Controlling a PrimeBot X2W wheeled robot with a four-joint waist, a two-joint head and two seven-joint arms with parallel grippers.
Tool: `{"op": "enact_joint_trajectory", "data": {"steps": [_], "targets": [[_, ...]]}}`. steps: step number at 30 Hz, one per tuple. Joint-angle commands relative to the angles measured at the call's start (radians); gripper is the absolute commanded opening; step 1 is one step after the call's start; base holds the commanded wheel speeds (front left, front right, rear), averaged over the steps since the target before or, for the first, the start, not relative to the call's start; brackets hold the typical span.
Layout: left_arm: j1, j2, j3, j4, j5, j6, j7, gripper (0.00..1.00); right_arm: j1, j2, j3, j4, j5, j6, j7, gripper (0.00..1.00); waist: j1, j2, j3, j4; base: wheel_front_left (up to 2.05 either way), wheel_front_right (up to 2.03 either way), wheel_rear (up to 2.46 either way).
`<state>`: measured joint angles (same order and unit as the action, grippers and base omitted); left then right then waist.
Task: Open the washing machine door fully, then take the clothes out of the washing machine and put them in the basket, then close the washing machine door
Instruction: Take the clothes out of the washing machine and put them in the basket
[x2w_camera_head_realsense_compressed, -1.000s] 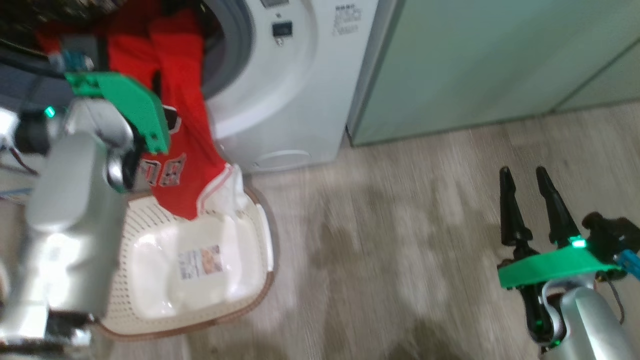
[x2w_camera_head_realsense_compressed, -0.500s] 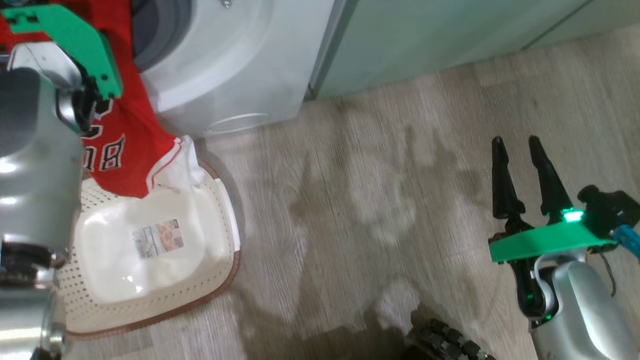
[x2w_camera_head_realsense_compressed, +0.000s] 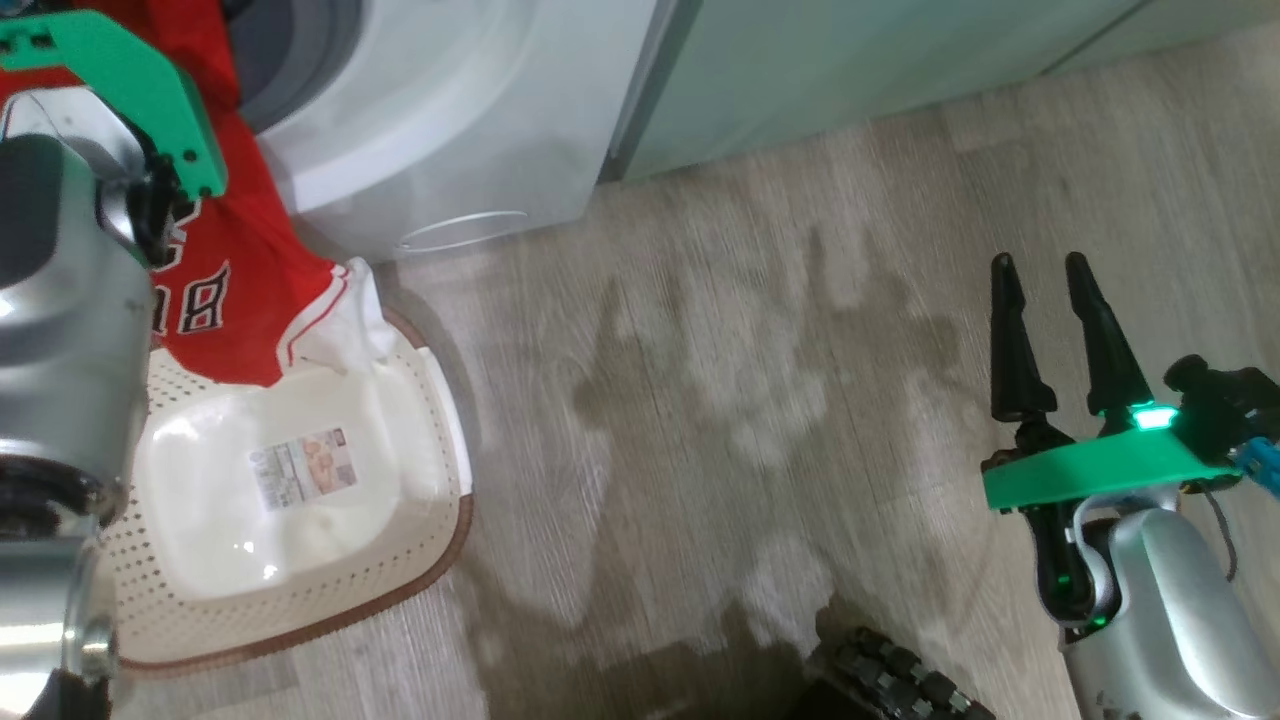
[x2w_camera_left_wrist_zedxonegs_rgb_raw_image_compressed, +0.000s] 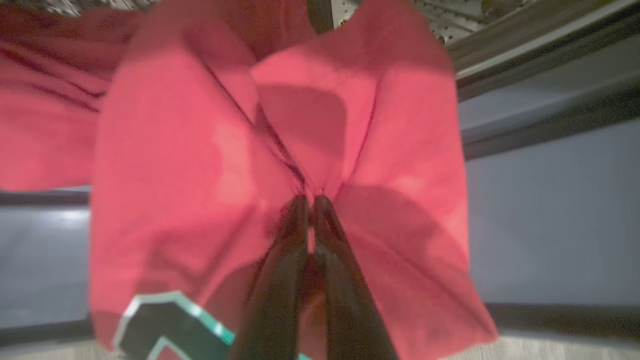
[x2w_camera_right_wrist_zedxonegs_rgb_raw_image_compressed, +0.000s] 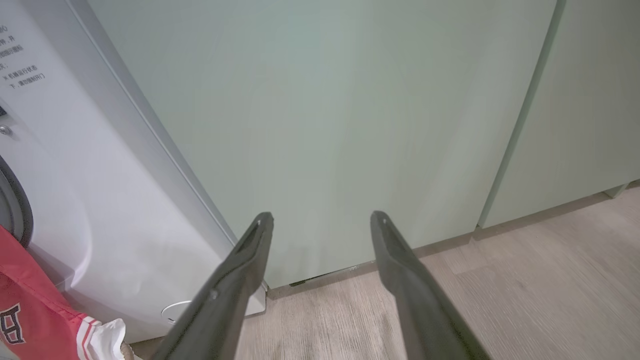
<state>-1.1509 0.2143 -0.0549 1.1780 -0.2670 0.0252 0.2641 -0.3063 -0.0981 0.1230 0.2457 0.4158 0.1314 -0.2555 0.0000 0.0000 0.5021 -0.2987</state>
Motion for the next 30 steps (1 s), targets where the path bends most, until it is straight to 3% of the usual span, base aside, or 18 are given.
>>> {"op": "enact_joint_trajectory", "data": {"steps": [1,14,17,23,30], "targets": [[-0.004,0.036,0.006,-0.020,-0.006,-0.006,-0.018,0.00,0.016,-0.006,0.012,-0.026,-0.003,-0.001,-0.006,1.00,0.0000,0.0000,-0.013,0.010,0.00,0.00,0.00],[0.190,-0.047,-0.051,0.021,0.007,-0.069,-0.304,0.00,0.092,-0.031,0.002,-0.013,-0.007,-0.001,-0.006,1.00,0.0000,0.0000,-0.192,0.116,0.00,0.00,0.00],[0.252,-0.055,-0.074,0.023,0.023,-0.061,-0.351,0.00,0.113,-0.034,0.003,-0.009,-0.008,-0.001,-0.006,1.00,0.0000,0.0000,-0.230,0.136,0.00,0.00,0.00],[0.386,-0.073,-0.093,0.038,0.027,-0.050,-0.400,0.00,0.152,-0.038,-0.002,-0.006,-0.009,-0.001,-0.006,1.00,0.0000,0.0000,-0.279,0.172,0.00,0.00,0.00],[0.499,-0.099,-0.107,0.064,0.014,-0.060,-0.386,0.00,0.161,-0.041,0.005,-0.007,-0.007,-0.001,-0.006,1.00,0.0000,0.0000,-0.286,0.182,0.00,0.00,0.00]]}}
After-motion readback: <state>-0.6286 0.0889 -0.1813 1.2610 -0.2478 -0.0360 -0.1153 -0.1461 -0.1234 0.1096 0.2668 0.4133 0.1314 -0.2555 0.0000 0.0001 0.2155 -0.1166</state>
